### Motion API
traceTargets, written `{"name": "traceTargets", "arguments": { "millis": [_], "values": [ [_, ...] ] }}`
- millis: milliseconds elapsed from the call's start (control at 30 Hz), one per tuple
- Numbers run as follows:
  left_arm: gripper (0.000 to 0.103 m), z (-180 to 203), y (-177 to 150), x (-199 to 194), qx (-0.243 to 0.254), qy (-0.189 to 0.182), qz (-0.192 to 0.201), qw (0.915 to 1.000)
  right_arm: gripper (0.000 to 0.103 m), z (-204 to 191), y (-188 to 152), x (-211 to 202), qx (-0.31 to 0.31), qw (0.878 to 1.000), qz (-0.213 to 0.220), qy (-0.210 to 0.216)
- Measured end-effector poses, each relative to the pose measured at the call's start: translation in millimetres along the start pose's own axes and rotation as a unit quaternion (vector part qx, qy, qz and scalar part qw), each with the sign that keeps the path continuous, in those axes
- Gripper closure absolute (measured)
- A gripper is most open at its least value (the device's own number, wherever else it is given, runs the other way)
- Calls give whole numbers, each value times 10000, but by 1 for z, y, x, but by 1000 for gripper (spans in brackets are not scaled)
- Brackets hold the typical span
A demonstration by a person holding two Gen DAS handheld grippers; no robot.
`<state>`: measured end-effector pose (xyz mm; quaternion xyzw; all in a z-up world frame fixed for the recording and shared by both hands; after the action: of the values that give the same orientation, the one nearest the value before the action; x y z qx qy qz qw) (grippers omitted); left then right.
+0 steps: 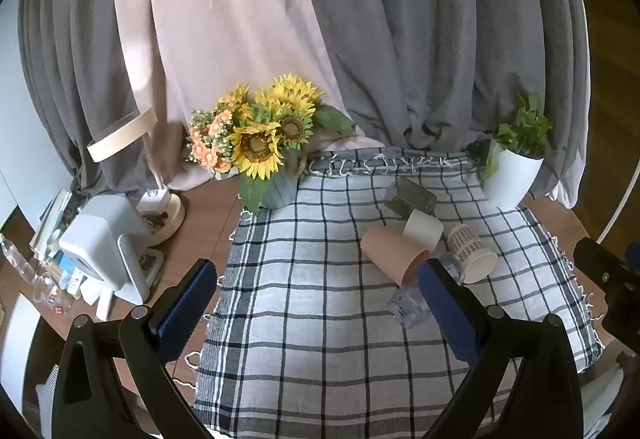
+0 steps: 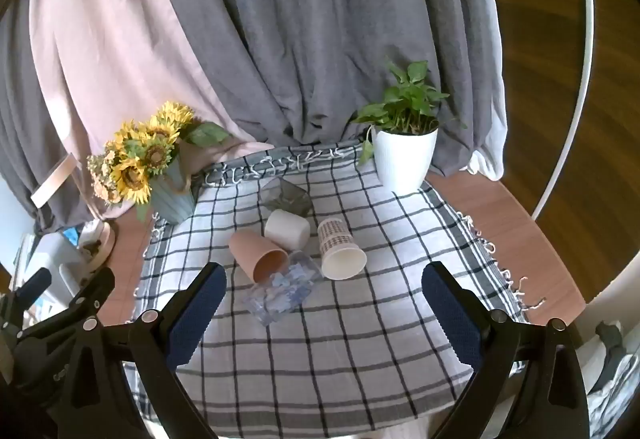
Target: Flip cup upside down
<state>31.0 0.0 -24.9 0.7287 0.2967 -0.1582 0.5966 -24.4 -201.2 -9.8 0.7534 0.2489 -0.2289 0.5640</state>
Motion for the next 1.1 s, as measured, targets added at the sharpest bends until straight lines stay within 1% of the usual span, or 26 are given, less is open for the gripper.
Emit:
{"name": "traceTargets", "arguments": {
  "millis": [400,1100],
  "values": [
    [0,-1,0,5,14,-17,-25,10000,4,-1,0,1,-1,10000,-24,-12],
    [0,3,4,-2,-5,-28,-17,10000,4,-1,1,2,-5,10000,-12,-9]
  ]
}}
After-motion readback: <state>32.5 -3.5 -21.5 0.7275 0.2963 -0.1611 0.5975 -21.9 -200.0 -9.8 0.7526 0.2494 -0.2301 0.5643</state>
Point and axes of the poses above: each gripper's, at about its wrist camera, not at the fingertips, and x roughly the way its jaws point, z to its right, y to its top, the point moved 4 cm from there along x, roughly the way its jaws point, and after that the axes turned 14 degrees about y, right-handed, at the moved point
